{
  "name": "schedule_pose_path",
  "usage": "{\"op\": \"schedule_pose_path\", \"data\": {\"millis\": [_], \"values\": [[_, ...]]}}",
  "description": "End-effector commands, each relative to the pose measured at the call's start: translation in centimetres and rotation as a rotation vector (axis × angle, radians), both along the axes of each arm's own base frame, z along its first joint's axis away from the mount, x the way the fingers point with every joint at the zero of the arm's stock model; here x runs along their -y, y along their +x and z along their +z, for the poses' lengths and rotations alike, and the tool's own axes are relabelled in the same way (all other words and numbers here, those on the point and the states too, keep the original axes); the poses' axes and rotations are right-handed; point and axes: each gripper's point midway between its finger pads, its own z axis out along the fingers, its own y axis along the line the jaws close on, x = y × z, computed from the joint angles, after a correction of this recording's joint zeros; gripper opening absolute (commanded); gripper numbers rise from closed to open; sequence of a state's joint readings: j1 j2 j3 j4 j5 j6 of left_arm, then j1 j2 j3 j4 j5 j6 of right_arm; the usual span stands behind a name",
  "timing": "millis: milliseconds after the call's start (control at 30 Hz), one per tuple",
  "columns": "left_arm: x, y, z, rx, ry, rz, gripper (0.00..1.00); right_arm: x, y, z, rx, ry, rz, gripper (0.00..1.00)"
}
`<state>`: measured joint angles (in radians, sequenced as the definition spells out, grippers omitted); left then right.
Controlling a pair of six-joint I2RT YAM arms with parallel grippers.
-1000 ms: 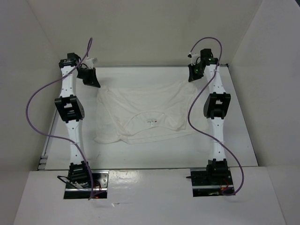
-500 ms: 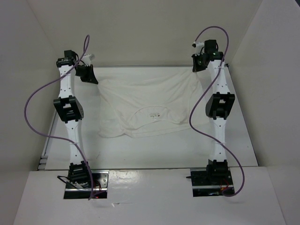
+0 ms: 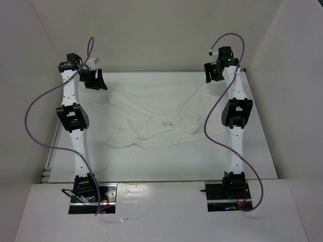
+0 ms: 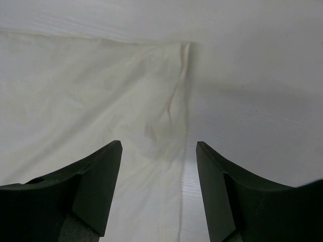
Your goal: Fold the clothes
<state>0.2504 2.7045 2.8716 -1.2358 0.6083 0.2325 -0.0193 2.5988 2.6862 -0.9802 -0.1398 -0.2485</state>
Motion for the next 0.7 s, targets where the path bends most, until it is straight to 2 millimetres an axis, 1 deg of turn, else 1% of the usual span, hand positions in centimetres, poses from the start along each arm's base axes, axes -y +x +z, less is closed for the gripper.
{"op": "schedule_pose_path", "data": {"millis": [0, 33, 67, 100, 133, 167, 200, 233, 267, 300, 333, 367, 433, 467, 500, 533, 567, 600, 633, 667], "values": [[0.4, -1.7, 4.2, 0.029, -0.019, -0.02, 0.71, -0.4, -1.3, 4.9, 0.052, -0.015, -0.032, 0.69], [1.4, -2.6, 3.2, -0.024, -0.044, -0.034, 0.71, -0.9, -2.1, 4.0, 0.012, -0.033, -0.021, 0.73], [1.6, -3.0, 4.5, -0.006, -0.048, -0.039, 0.71, -1.5, -2.7, 3.2, -0.023, -0.048, -0.016, 0.74], [3.2, -3.3, 4.4, -0.016, -0.05, -0.066, 0.71, -3.0, -3.4, 3.1, -0.043, -0.068, 0.004, 0.74], [3.8, -5.2, 1.1, -0.129, -0.055, -0.057, 0.71, -3.1, -4.5, 2.2, -0.087, -0.094, 0.0, 0.76], [4.1, -4.2, 4.3, -0.004, -0.025, -0.024, 0.72, -3.8, -5.1, 1.9, -0.099, -0.089, 0.002, 0.76], [4.7, -4.7, 4.1, 0.007, -0.011, -0.004, 0.75, -4.6, -5.6, 1.9, -0.098, -0.09, 0.017, 0.76], [6.3, -7.4, 0.7, -0.084, -0.007, 0.002, 0.81, -4.5, -6.2, 2.2, -0.068, -0.107, -0.002, 0.77], [7.1, -7.0, 3.3, 0.014, 0.036, 0.031, 0.83, -5.0, -7.8, 0.2, -0.108, -0.124, 0.009, 0.8], [7.5, -7.6, 3.2, 0.012, 0.04, 0.046, 0.85, -5.2, -8.2, 0.4, -0.094, -0.134, 0.009, 0.81], [7.5, -8.8, 2.9, 0.011, 0.04, 0.073, 0.86, -4.7, -8.0, 2.3, -0.031, -0.149, -0.012, 0.83], [8.2, -9.3, 2.9, 0.009, 0.037, 0.085, 0.88, -5.1, -9.0, 1.0, -0.065, -0.154, 0.001, 0.83], [8.6, -10.4, 2.5, 0.016, 0.058, 0.113, 0.88, -5.3, -9.1, 1.2, -0.043, -0.142, 0.006, 0.83], [8.7, -10.8, 2.4, -0.002, 0.044, 0.133, 0.89, -5.3, -9.1, 0.8, -0.045, -0.137, -0.001, 0.83], [8.8, -10.8, 2.2, -0.008, 0.036, 0.146, 0.89, -5.1, -9.1, 0.9, -0.044, -0.145, -0.008, 0.83], [9.3, -10.9, 2.0, -0.014, 0.028, 0.147, 0.89, -5.0, -8.9, 0.5, -0.041, -0.147, -0.023, 0.83], [9.5, -10.7, 1.9, -0.015, 0.034, 0.169, 0.89, -5.2, -8.1, 1.2, -0.019, -0.137, -0.033, 0.83], [9.2, -10.6, 1.9, -0.02, 0.044, 0.19, 0.89, -5.2, -7.8, 1.3, -0.013, -0.136, -0.034, 0.83], [9.4, -10.4, 0.9, -0.038, 0.056, 0.207, 0.89, -5.3, -7.4, 1.2, -0.011, -0.129, -0.042, 0.83], [9.2, -10.6, 0.3, -0.053, 0.087, 0.232, 0.89, -5.4, -6.7, 0.9, -0.008, -0.128, -0.042, 0.85]]}}
